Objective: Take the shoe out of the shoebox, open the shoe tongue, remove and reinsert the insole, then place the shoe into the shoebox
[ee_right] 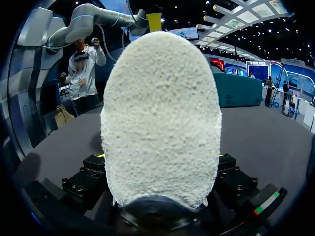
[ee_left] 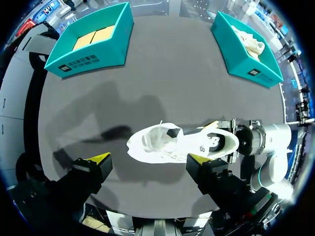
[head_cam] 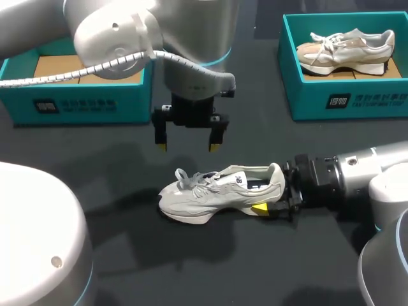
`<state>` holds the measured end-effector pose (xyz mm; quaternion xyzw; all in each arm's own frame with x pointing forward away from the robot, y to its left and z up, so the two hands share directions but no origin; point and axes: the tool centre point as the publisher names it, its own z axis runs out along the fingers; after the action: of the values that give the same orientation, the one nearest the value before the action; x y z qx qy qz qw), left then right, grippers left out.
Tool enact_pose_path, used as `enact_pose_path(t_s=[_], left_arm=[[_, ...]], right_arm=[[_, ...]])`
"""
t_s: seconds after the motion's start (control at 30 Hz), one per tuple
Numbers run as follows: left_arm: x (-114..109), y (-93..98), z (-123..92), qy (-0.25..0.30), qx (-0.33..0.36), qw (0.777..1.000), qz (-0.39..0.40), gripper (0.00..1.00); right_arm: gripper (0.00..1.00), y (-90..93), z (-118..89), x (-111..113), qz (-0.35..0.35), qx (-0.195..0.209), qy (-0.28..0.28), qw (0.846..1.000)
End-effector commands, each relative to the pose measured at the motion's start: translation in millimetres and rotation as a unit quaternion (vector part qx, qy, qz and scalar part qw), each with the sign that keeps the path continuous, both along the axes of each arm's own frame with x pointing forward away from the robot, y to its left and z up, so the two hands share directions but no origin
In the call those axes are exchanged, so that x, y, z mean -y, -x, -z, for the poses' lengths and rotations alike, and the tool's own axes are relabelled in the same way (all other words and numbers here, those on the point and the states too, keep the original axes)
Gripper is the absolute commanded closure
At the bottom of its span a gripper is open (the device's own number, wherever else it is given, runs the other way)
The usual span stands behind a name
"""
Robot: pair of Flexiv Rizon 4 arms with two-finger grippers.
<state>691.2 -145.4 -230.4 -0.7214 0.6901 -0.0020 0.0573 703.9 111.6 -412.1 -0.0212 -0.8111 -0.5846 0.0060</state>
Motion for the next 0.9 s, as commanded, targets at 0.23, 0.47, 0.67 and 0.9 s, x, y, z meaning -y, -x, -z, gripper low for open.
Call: enact_pose_path(t_s=[0.23, 0.47, 0.67, 0.9], left_arm=[[58.2, -9.3, 26.1, -0.028, -0.043, 0.999, -0.013, 0.0], [83.9, -0.8, 40.1, -0.043, -0.055, 0.997, -0.025, 0.0], [97.9, 3.8, 55.8, -0.06, -0.057, 0.996, -0.04, 0.02], [112.1, 2.5, 67.6, -0.072, -0.063, 0.994, -0.054, 0.13]], right_arm=[[1.0, -0.1, -0.9, -0.9, 0.0, 0.0, 0.002, 1.0], [1.0, -0.1, -0.9, -0.9, 0.0, 0.0, 0.002, 1.0], [1.0, -0.1, -0.9, -0.9, 0.0, 0.0, 0.002, 1.0], [1.0, -0.1, -0.9, -0.9, 0.0, 0.0, 0.002, 1.0]])
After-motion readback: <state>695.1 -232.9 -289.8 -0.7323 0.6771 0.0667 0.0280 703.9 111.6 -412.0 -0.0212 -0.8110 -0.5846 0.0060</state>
